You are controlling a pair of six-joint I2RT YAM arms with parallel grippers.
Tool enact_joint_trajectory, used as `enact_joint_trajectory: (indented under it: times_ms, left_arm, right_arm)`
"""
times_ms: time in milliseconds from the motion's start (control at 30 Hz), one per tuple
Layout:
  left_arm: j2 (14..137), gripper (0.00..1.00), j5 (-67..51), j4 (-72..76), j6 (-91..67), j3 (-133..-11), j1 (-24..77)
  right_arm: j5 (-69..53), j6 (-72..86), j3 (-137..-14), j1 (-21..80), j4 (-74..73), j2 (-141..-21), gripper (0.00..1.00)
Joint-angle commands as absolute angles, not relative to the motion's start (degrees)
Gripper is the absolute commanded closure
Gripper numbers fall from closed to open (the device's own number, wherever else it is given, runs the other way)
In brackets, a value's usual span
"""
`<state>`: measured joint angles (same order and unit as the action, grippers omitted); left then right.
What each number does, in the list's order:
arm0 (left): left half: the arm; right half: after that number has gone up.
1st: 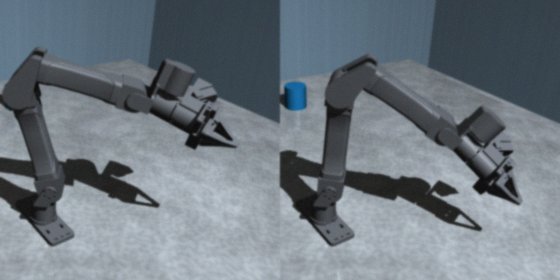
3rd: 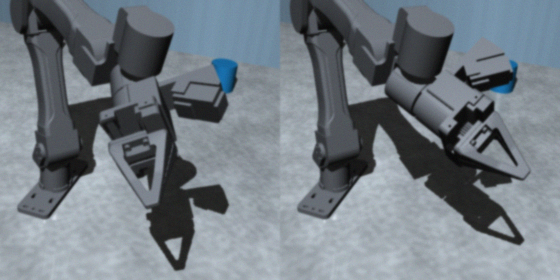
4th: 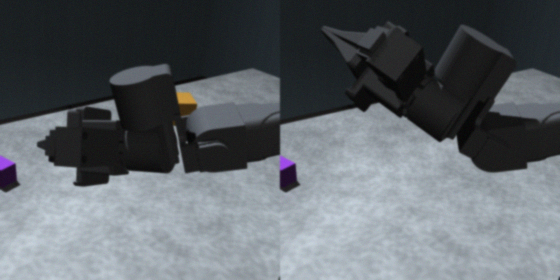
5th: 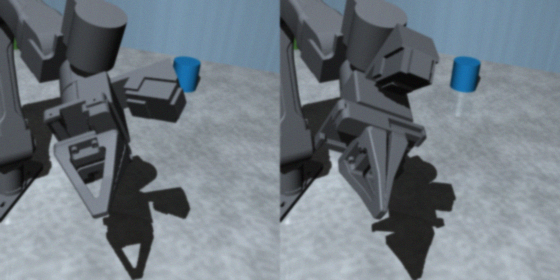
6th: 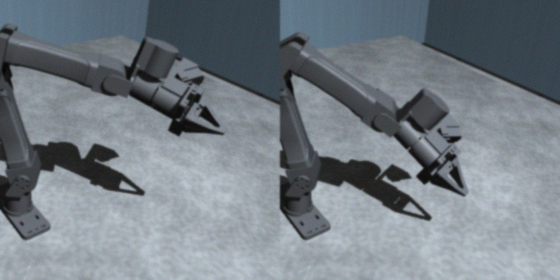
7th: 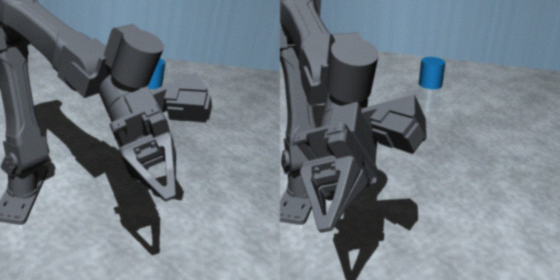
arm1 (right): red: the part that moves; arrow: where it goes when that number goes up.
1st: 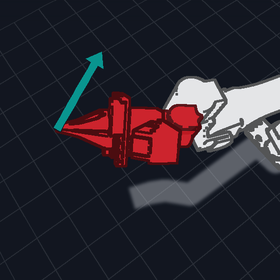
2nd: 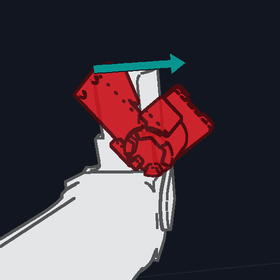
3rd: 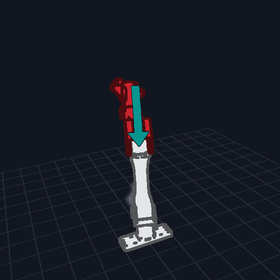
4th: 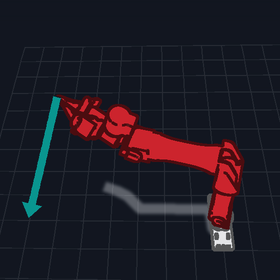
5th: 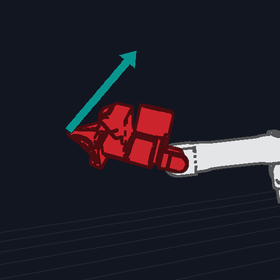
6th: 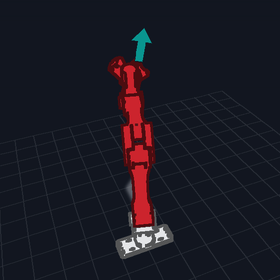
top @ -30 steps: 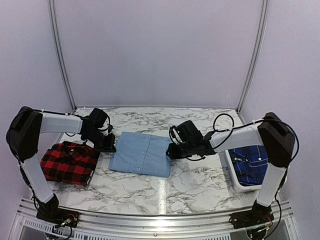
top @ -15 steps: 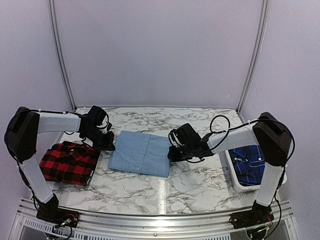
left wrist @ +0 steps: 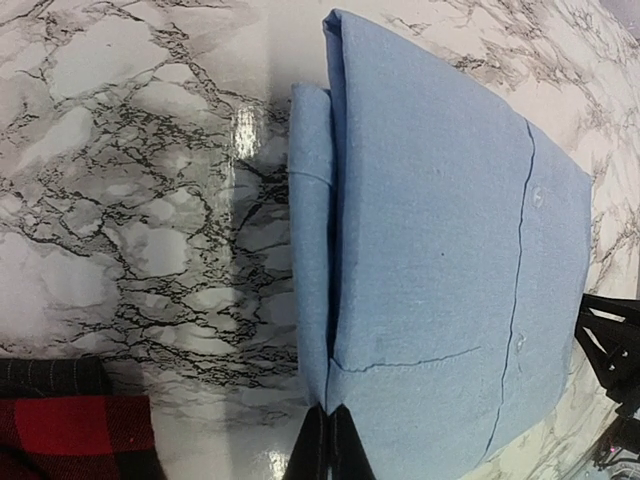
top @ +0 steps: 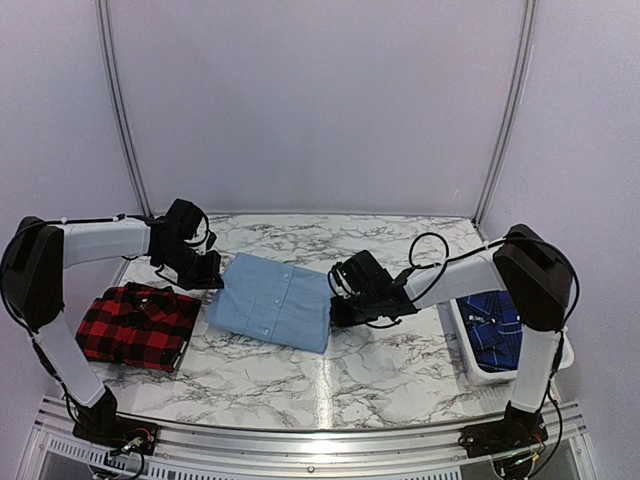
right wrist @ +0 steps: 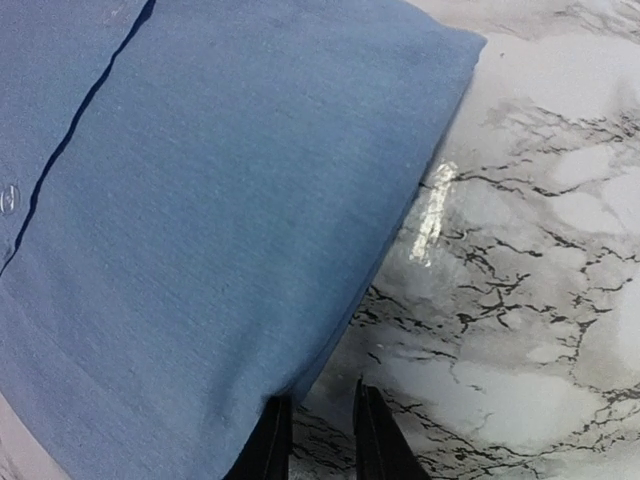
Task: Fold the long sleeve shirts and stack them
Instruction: Turn over the square-folded shirt at the center of the board.
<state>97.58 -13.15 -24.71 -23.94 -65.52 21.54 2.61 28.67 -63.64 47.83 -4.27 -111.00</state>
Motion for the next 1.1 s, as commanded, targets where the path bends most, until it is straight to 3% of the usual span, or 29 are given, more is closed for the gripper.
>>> enact_joint_trajectory:
  times_ms: [0, 200, 433, 800, 1067]
  left_arm:
    - [95.16, 1.0, -12.93, -27.73, -21.19, -67.68, 20.37]
    - [95.21, 1.0, -18.0, -34.05, -11.85, -72.42, 15.57]
    - [97.25, 1.0, -15.72, -42.09, -5.32, -78.39, 14.68]
    - [98.18, 1.0, -1.5, -47.68, -6.92, -82.05, 13.63]
    - [93.55, 1.0, 2.69, -51.12, -8.29, -83.46, 13.62]
  right_arm:
    - [1.99, 28.14, -66.28, 48.52, -6.39, -110.88, 0.8]
    - [4.22, 25.38, -66.85, 46.68, -10.27, -106.33, 0.79]
    - [3.2, 21.12, -68.28, 44.18, -12.13, -102.41, 0.77]
    - [0.65, 19.4, -68.71, 44.03, -12.29, -101.24, 0.77]
    - [-1.65, 19.2, -69.17, 44.04, -12.13, -100.75, 0.76]
